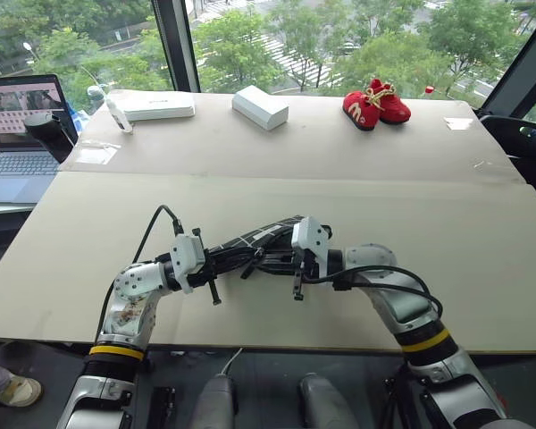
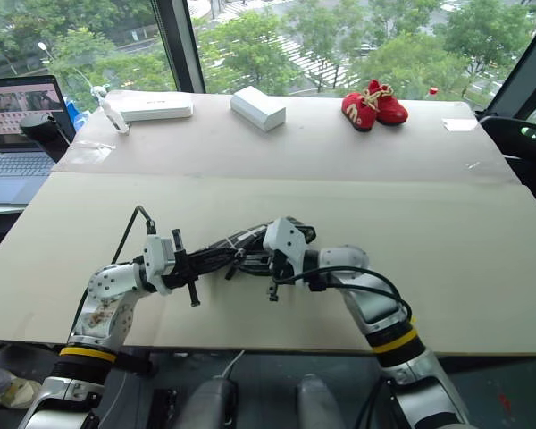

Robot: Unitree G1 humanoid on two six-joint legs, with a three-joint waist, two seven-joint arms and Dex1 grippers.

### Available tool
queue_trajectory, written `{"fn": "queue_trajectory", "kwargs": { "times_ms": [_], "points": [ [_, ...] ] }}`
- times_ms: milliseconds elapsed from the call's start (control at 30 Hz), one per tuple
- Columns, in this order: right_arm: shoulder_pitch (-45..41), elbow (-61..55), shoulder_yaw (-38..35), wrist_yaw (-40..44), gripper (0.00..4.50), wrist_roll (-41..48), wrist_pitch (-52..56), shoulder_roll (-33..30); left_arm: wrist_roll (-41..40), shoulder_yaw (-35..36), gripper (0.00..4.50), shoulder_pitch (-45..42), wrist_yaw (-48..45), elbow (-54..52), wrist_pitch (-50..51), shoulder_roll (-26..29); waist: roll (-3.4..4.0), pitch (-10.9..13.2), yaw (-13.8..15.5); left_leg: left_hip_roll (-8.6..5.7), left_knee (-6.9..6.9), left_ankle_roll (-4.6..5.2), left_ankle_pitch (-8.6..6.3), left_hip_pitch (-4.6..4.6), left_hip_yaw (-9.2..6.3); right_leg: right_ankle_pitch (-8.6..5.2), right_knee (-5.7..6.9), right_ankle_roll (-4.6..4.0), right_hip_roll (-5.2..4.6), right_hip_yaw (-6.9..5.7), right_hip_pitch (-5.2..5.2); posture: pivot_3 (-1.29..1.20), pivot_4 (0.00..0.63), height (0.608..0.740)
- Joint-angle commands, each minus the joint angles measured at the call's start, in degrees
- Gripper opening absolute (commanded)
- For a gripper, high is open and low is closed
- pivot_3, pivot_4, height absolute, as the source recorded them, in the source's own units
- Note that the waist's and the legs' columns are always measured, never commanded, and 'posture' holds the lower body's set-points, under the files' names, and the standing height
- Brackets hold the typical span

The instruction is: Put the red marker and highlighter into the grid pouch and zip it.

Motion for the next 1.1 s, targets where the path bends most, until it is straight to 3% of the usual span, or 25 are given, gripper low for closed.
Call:
{"fn": "queue_trajectory", "kwargs": {
  "times_ms": [33,200,600,867,1100],
  "points": [
    [0.3,-2.4,-1.3,0.7,0.03,1.9,0.8,-0.6,0.0,0.6,0.0,-0.6,0.0,0.2,-2.1,0.1,0.0,0.0,0.0,0.0,0.0,0.0,0.0,0.0,0.0,0.0,0.0,0.0,0.0,0.0,0.0,0.0,0.15,0.73],
    [1.5,-2.4,-2.0,-0.5,0.03,-0.6,0.8,-3.3,0.1,0.5,0.0,-0.9,-0.2,1.3,-2.9,-0.1,0.0,0.0,0.0,-0.01,0.0,0.0,0.0,0.0,0.0,0.0,0.0,0.0,-0.01,0.0,0.0,0.0,0.15,0.73],
    [3.9,6.0,-14.1,0.7,0.03,-2.7,-5.0,-21.6,-0.2,0.6,0.0,-0.5,-0.7,2.4,-3.9,0.0,-0.01,0.0,0.2,-0.03,0.0,0.0,0.0,-0.02,0.01,-0.01,-0.04,0.01,-0.02,0.02,0.0,0.0,0.15,0.73],
    [4.1,6.3,-15.8,0.8,0.03,0.6,-5.6,-19.6,-0.3,0.6,0.0,-1.1,-1.1,3.1,-4.0,-0.1,-0.01,0.0,-0.1,-0.02,-0.03,0.0,0.0,-0.02,0.02,-0.01,-0.04,0.01,0.01,0.05,-0.01,0.0,0.15,0.73],
    [6.4,1.0,-13.6,4.0,2.26,6.0,3.4,-17.8,-0.3,0.4,0.0,-2.0,-1.3,3.7,-4.4,-0.4,-0.01,0.0,0.1,-0.03,-0.02,0.0,0.0,-0.03,0.01,-0.01,-0.04,0.01,-0.01,0.04,0.01,0.0,0.15,0.73]
  ]
}}
